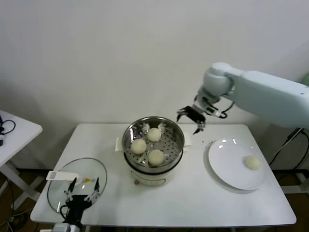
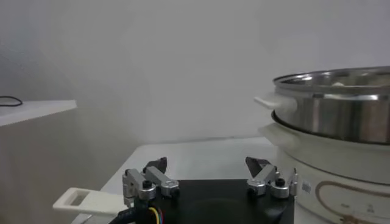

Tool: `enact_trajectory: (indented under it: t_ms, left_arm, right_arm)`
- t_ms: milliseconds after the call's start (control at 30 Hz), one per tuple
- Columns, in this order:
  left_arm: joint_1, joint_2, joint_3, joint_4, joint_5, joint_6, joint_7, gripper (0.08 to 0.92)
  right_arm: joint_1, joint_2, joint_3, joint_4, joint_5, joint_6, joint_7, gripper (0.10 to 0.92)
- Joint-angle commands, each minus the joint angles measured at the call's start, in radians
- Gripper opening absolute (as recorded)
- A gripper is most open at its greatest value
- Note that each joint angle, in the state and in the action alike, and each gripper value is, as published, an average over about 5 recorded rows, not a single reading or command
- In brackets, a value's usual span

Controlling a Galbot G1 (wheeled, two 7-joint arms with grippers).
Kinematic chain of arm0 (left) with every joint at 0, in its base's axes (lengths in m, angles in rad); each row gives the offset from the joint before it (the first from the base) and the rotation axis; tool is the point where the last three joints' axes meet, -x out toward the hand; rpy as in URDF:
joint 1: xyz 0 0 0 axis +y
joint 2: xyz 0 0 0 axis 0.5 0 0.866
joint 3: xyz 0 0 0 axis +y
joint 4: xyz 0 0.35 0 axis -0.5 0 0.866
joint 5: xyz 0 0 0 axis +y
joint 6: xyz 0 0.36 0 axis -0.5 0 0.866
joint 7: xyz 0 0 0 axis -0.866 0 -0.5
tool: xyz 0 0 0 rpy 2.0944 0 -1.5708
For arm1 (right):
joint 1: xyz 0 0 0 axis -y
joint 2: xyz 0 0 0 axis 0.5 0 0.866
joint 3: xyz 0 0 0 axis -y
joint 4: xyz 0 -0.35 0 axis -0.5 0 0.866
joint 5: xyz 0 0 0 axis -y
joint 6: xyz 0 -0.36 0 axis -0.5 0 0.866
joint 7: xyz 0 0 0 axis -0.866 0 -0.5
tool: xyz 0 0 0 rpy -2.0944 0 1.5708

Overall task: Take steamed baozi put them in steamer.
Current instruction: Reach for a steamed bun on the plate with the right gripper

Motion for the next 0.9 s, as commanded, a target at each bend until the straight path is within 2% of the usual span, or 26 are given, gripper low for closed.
enact_trajectory:
  t_ms: [33, 233, 333, 567, 833, 900]
  left_arm:
    - [-0.022, 0.002, 0.005, -0.007, -0.005, -0.005, 0.006, 0.823]
    - [-0.021, -0.002, 0.008, -0.022, 0.005, -0.001, 0.014, 0.823]
    - [-0.015, -0.006, 0.007, -0.027, 0.011, -0.001, 0.014, 0.823]
    - [-0.004, -0.016, 0.004, -0.030, 0.022, -0.002, 0.013, 0.823]
    - [-0.007, -0.023, 0.008, -0.035, 0.030, 0.004, 0.003, 0.823]
    - [-0.007, -0.025, 0.010, -0.036, 0.033, 0.004, 0.003, 0.823]
  right_arm:
    - [-0.237, -0.372, 0.194, -0.136, 0.040, -0.183, -0.023, 0.823]
    - [-0.611, -0.382, 0.597, -0.274, -0.320, -0.001, -0.045, 0.823]
    - [-0.738, -0.362, 0.712, -0.315, -0.417, 0.033, -0.053, 0.823]
    - [-0.869, -0.275, 0.849, -0.387, -0.548, 0.067, -0.054, 0.823]
    - [-0.880, -0.204, 0.811, -0.446, -0.541, 0.047, -0.035, 0.823]
    - [-0.876, -0.178, 0.823, -0.474, -0.578, 0.063, -0.020, 0.823]
